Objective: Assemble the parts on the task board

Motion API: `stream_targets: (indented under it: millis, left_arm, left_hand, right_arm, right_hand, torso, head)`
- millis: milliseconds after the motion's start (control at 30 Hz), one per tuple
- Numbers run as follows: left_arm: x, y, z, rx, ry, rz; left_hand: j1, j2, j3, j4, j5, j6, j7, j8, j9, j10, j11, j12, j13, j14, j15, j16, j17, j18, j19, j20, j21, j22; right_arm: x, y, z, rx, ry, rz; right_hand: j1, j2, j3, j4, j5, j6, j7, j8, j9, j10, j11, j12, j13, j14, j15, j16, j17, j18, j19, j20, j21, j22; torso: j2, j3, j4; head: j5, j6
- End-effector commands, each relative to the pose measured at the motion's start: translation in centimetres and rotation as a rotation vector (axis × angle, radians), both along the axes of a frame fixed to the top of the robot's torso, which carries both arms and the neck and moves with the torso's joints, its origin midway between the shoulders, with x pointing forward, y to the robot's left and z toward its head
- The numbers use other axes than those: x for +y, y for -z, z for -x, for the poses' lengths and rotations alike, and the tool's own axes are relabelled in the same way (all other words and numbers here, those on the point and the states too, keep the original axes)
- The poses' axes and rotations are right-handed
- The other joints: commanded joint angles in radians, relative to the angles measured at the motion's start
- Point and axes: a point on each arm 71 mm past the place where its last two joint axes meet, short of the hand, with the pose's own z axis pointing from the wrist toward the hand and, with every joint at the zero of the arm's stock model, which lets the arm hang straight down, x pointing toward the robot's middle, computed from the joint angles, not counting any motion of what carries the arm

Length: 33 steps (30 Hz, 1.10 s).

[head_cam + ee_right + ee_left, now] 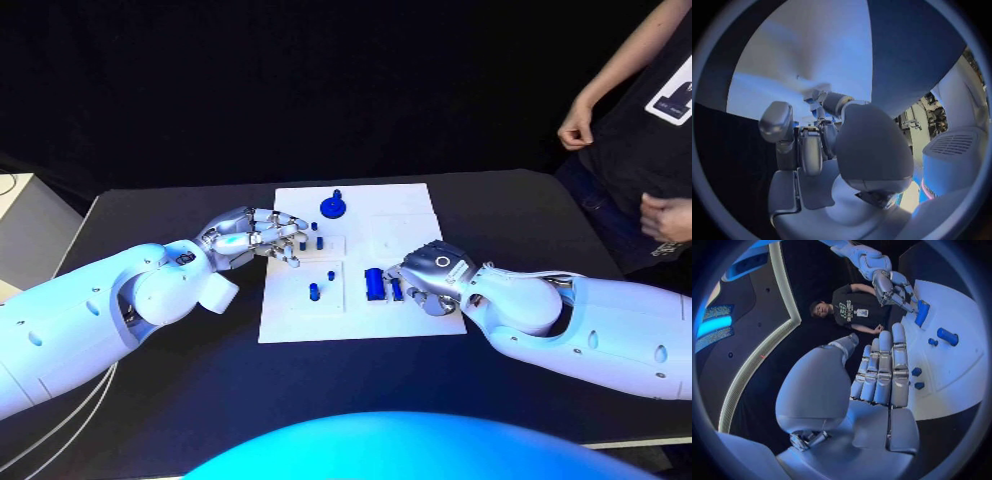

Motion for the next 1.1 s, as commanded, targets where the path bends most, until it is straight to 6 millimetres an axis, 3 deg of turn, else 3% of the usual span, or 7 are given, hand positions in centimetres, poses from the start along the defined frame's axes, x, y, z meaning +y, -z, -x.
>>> stream_targets:
  millis: [33, 333, 467, 533, 700, 967, 1100]
  left_arm:
    - [-0.2, 0.0, 0.1, -0.002, 0.022, 0.010]
    - [-0.3, 0.0, 0.1, 0.000, 0.026, 0.010]
    - [-0.3, 0.0, 0.1, 0.001, 0.027, 0.010]
    - [-0.3, 0.0, 0.1, 0.001, 0.027, 0.010]
    - [-0.3, 0.0, 0.2, 0.001, 0.028, 0.010]
    - [-0.4, 0.0, 0.2, 0.000, 0.029, 0.008]
    - [-0.4, 0.0, 0.2, -0.001, 0.029, 0.009]
  left_hand:
    - [-0.002, 0.007, -0.001, 0.005, 0.000, -0.004, 0.000, -0.004, 0.001, -0.009, 0.001, 0.007, 0.001, -0.008, 0.002, 0.004, 0.001, -0.002, -0.008, 0.002, 0.005, 0.001]
    - [-0.001, 0.007, -0.001, 0.005, 0.000, -0.004, -0.001, -0.004, 0.001, -0.010, 0.001, 0.008, 0.002, -0.009, 0.002, 0.005, 0.002, -0.002, -0.010, 0.002, 0.006, 0.002]
    - [-0.001, 0.007, -0.001, 0.005, 0.000, -0.005, -0.001, -0.004, 0.001, -0.010, 0.001, 0.008, 0.002, -0.010, 0.002, 0.005, 0.002, -0.002, -0.010, 0.002, 0.006, 0.002]
    - [-0.001, 0.007, -0.001, 0.005, 0.000, -0.005, -0.001, -0.004, 0.001, -0.010, 0.001, 0.008, 0.002, -0.010, 0.002, 0.005, 0.002, -0.002, -0.010, 0.002, 0.006, 0.002]
    - [-0.001, 0.007, -0.001, 0.005, 0.000, -0.005, -0.001, -0.004, 0.001, -0.010, 0.001, 0.008, 0.002, -0.010, 0.002, 0.005, 0.002, -0.002, -0.010, 0.002, 0.006, 0.002]
    - [0.000, 0.007, -0.001, 0.005, 0.000, -0.005, -0.001, -0.004, 0.001, -0.011, 0.001, 0.008, 0.002, -0.011, 0.002, 0.004, 0.002, -0.002, -0.012, 0.003, 0.006, 0.003]
    - [0.000, 0.007, -0.001, 0.005, 0.000, -0.005, -0.001, -0.004, 0.001, -0.011, 0.001, 0.008, 0.002, -0.011, 0.002, 0.004, 0.002, -0.002, -0.012, 0.003, 0.006, 0.003]
  right_arm:
    - [-0.1, -1.1, 0.1, -0.060, 0.001, -0.132]
    - [-1.1, -1.9, 0.1, -0.066, 0.051, -0.261]
    - [-2.0, -2.1, -0.2, -0.040, 0.117, -0.296]
    - [-2.9, -2.2, -0.6, 0.000, 0.180, -0.313]
    - [-3.9, -2.0, -1.0, 0.086, 0.274, -0.320]
    - [-4.3, -1.3, -1.1, 0.217, 0.390, -0.338]
    - [-4.3, -1.0, -1.1, 0.240, 0.428, -0.343]
  right_hand:
    - [-0.002, -0.006, 0.011, -0.007, -0.006, 0.010, 0.009, 0.008, 0.000, -0.004, 0.002, -0.004, 0.075, 0.075, -0.002, -0.004, 0.182, 0.010, 0.004, -0.006, 0.002, 0.127]
    - [-0.016, -0.006, 0.034, -0.007, -0.003, 0.059, 0.021, 0.044, 0.005, 0.005, 0.012, 0.005, 0.076, 0.079, 0.004, 0.003, 0.188, 0.007, 0.009, -0.002, 0.024, 0.131]
    - [-0.051, 0.004, 0.027, 0.019, -0.005, 0.122, 0.049, 0.113, 0.025, 0.015, 0.047, 0.016, 0.080, 0.085, 0.028, 0.013, 0.199, 0.000, 0.016, 0.015, 0.051, 0.135]
    - [-0.068, 0.010, 0.012, 0.040, -0.004, 0.151, 0.055, 0.186, 0.056, 0.017, 0.051, 0.018, 0.080, 0.087, 0.032, 0.017, 0.203, 0.000, 0.021, 0.022, 0.062, 0.136]
    - [-0.104, 0.012, -0.009, 0.084, -0.020, 0.160, 0.032, 0.291, 0.100, 0.016, 0.032, 0.017, 0.075, 0.087, 0.030, 0.013, 0.199, 0.001, 0.025, 0.025, 0.057, 0.133]
    - [-0.166, -0.008, -0.087, 0.197, -0.028, 0.155, -0.017, 0.461, 0.176, 0.060, -0.010, 0.062, 0.115, 0.090, -0.003, 0.015, 0.202, -0.009, 0.051, -0.001, 0.132, 0.145]
    - [-0.162, -0.011, -0.133, 0.223, -0.029, 0.153, -0.027, 0.509, 0.200, 0.086, -0.019, 0.097, 0.148, 0.093, -0.010, 0.026, 0.214, -0.015, 0.059, -0.009, 0.170, 0.154]
  torso:
    - [0.000, 0.0003, -0.0004]
    - [0.000, -0.0001, -0.0008]
    - [0.000, -0.0002, -0.0004]
    - [-0.001, -0.0007, -0.0009]
    - [0.000, -0.0009, -0.0012]
    - [0.000, 0.0000, -0.0008]
    - [0.000, -0.0001, -0.0006]
  head:
    - [-0.001, 0.000]
    - [-0.004, 0.000]
    - [-0.006, 0.000]
    - [-0.006, 0.000]
    - [-0.008, 0.000]
    - [-0.009, 0.000]
    - [-0.011, 0.000]
